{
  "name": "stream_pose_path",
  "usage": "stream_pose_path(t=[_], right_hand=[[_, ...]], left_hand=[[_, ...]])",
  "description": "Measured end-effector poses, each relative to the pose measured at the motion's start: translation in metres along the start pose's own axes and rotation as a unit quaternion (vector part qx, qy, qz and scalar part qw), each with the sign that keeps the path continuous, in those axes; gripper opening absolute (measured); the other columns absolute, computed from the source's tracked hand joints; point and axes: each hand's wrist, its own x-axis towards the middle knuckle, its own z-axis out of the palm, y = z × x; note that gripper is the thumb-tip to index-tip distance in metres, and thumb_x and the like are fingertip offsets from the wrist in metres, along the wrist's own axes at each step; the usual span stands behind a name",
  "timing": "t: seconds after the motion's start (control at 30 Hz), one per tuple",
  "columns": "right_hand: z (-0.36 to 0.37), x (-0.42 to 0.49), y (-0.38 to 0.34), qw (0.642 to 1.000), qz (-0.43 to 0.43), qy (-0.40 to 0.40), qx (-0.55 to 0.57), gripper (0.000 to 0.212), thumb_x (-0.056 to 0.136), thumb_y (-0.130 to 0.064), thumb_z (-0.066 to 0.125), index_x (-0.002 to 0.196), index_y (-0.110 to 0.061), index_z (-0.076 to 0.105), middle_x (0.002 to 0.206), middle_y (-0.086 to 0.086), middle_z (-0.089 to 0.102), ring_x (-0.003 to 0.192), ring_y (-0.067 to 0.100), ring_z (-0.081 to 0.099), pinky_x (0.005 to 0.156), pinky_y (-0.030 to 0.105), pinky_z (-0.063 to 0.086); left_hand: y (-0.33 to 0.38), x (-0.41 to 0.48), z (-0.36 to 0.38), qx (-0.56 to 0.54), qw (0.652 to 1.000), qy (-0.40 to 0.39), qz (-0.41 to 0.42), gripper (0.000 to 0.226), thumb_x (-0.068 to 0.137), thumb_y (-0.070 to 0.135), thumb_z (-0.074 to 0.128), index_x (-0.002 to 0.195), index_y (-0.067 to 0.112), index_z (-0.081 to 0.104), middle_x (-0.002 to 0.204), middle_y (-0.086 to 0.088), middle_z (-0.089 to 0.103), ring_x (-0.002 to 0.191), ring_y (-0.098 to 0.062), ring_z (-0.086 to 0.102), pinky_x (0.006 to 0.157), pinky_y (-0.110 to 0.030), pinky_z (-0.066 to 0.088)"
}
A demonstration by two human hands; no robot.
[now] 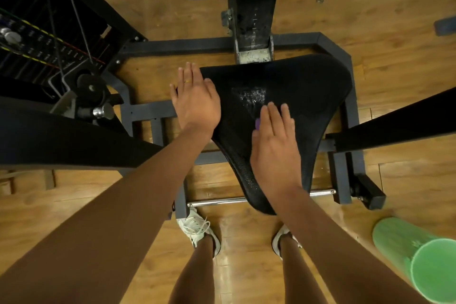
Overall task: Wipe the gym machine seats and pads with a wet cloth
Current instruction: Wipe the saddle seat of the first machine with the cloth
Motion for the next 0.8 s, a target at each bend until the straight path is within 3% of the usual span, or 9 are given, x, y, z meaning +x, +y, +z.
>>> stream_pose_path(t=[0.13, 0.27, 0.47, 0.63, 0.8], right_hand=[[-0.007, 0.092, 0.020, 1.000, 0.020, 0.013, -0.002, 0.049, 0.105, -0.020, 0.032, 0.150, 0.000, 0.031, 0.157, 0.016, 0.031, 0.150, 0.035, 0.013, 0.123, 0.045, 0.012], [-0.017, 0.156, 0.029, 0.999, -0.019, -0.030, -0.021, 0.049, 0.107, -0.022, 0.031, 0.152, -0.003, 0.028, 0.160, 0.011, 0.025, 0.151, 0.031, 0.005, 0.124, 0.042, 0.006], [-0.012, 0.066, 0.031, 0.998, -0.051, -0.007, 0.038, 0.049, 0.102, -0.018, 0.039, 0.148, -0.001, 0.037, 0.157, 0.014, 0.033, 0.149, 0.031, 0.017, 0.123, 0.044, 0.017], [-0.018, -0.027, 0.028, 0.994, -0.090, -0.053, 0.038, 0.052, 0.100, -0.025, 0.037, 0.149, -0.007, 0.037, 0.158, 0.007, 0.032, 0.150, 0.024, 0.017, 0.120, 0.045, 0.026], [-0.026, 0.026, 0.048, 0.991, -0.128, -0.047, 0.017, 0.044, 0.099, -0.008, 0.047, 0.143, 0.000, 0.045, 0.152, 0.014, 0.040, 0.149, 0.028, 0.021, 0.122, 0.042, 0.022]], left_hand=[[0.003, -0.004, 0.006, 0.000, 1.000, 0.015, 0.001, 0.055, 0.105, 0.032, 0.023, 0.155, 0.010, 0.029, 0.161, -0.006, 0.029, 0.152, -0.021, 0.016, 0.123, -0.047, 0.014], [0.001, 0.000, 0.006, -0.005, 1.000, 0.026, -0.002, 0.054, 0.105, 0.031, 0.024, 0.154, 0.009, 0.031, 0.160, -0.006, 0.031, 0.151, -0.021, 0.018, 0.123, -0.047, 0.017], [-0.004, -0.003, 0.007, 0.004, 1.000, 0.025, 0.005, 0.054, 0.105, 0.031, 0.024, 0.154, 0.010, 0.031, 0.160, -0.007, 0.031, 0.151, -0.022, 0.020, 0.122, -0.049, 0.019], [0.003, -0.004, 0.009, 0.002, 1.000, 0.031, -0.001, 0.054, 0.104, 0.029, 0.026, 0.153, 0.010, 0.032, 0.160, -0.007, 0.032, 0.151, -0.023, 0.021, 0.121, -0.048, 0.019], [0.001, -0.001, 0.007, 0.006, 0.999, 0.034, -0.001, 0.054, 0.103, 0.030, 0.024, 0.153, 0.009, 0.033, 0.159, -0.007, 0.034, 0.150, -0.022, 0.022, 0.121, -0.048, 0.021]])
